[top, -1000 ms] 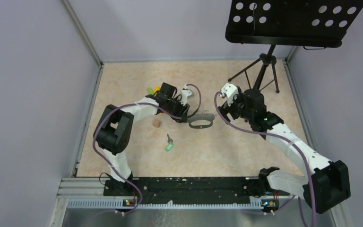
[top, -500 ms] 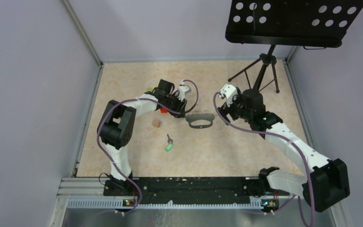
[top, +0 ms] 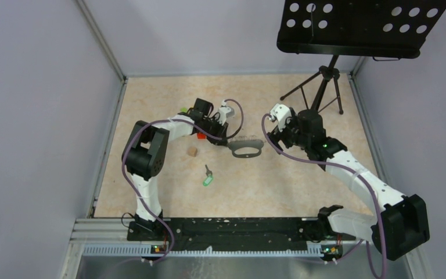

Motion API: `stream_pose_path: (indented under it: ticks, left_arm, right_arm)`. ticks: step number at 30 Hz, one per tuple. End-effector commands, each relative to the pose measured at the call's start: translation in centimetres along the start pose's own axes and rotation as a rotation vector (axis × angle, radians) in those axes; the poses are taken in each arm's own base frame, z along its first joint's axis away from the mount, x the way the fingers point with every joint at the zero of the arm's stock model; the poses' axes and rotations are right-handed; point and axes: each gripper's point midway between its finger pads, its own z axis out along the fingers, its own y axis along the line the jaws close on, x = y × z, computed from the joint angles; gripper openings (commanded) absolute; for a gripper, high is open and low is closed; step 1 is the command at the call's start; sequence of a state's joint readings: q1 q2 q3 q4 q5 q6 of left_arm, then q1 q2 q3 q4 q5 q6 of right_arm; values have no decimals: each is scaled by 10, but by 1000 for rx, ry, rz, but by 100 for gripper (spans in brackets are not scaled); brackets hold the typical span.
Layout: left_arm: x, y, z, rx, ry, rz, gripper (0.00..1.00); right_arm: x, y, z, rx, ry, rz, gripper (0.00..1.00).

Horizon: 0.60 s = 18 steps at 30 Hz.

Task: Put the keys on the keyring
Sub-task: Pick up the keyring from the center of the board.

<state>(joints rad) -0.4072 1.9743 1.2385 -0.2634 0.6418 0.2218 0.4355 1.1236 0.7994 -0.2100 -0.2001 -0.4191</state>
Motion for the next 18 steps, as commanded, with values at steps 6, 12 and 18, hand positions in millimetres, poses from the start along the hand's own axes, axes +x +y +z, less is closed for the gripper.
stream_pose_path:
  ticks: [6, 12, 18]
  left_arm:
    - [-9, -3, -8, 8, -21, 3, 12]
    - [-22, -1, -13, -10, -44, 42, 1]
    - [-54, -34, -39, 106, -132, 209, 0]
  right_arm:
    - [-18, -6, -1, 2, -46, -19, 85]
    - [-19, -5, -1, -3, -47, -15, 85]
    - [-37, 8, -6, -82, -108, 20, 85]
